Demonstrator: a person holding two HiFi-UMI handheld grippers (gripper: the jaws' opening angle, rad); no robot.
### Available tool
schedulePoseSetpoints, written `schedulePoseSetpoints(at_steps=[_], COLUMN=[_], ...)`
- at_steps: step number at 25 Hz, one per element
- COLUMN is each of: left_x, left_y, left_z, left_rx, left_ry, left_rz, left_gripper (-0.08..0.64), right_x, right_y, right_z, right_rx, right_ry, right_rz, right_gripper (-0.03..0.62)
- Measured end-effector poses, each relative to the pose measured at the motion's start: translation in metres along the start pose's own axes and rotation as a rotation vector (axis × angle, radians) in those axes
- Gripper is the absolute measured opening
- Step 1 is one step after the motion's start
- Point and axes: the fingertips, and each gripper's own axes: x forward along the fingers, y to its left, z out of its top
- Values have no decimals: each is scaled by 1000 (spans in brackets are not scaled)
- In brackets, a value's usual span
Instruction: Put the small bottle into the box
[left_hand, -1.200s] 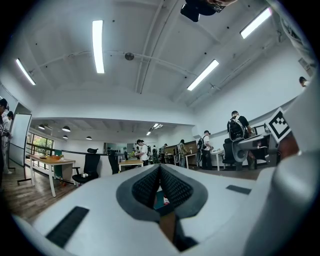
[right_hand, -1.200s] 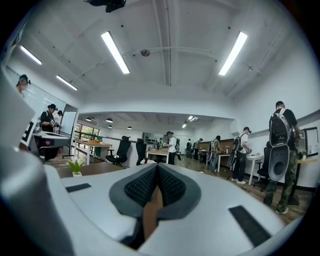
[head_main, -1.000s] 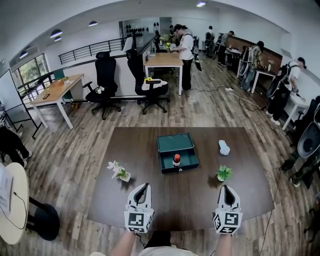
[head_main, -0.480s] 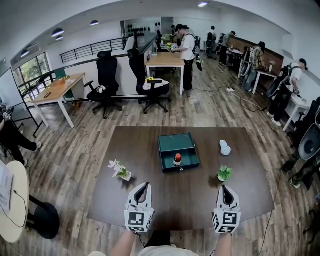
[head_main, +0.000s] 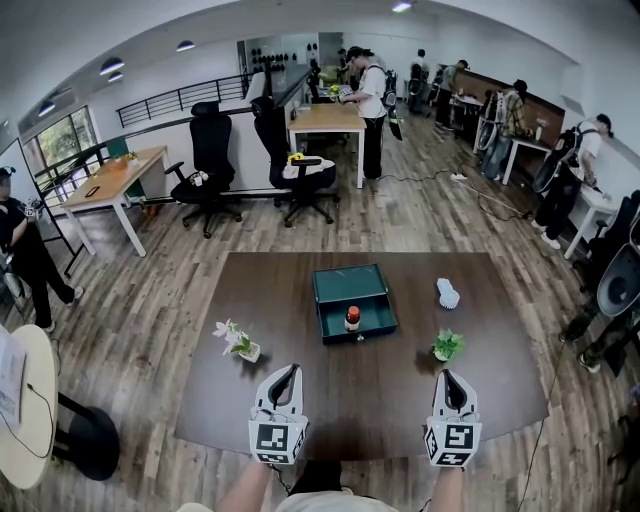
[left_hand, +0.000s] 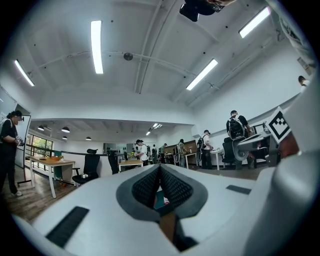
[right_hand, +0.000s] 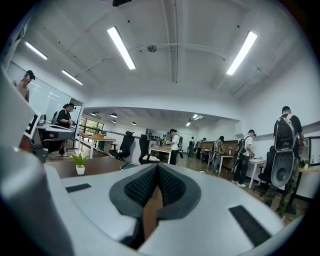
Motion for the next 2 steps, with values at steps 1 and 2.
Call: schedulePoseSetpoints(at_steps=[1, 2], left_x=[0, 1], left_y=[-1, -2], left_z=[-1, -1], left_rx=[0, 0], left_ry=[1, 1], left_rz=[-2, -4], left_gripper=[3, 2], right_x=[0, 0], right_y=[-1, -1], right_z=[-1, -2], right_rx=[2, 4], right_ry=[1, 2], right_rz=[0, 0], right_gripper=[0, 0])
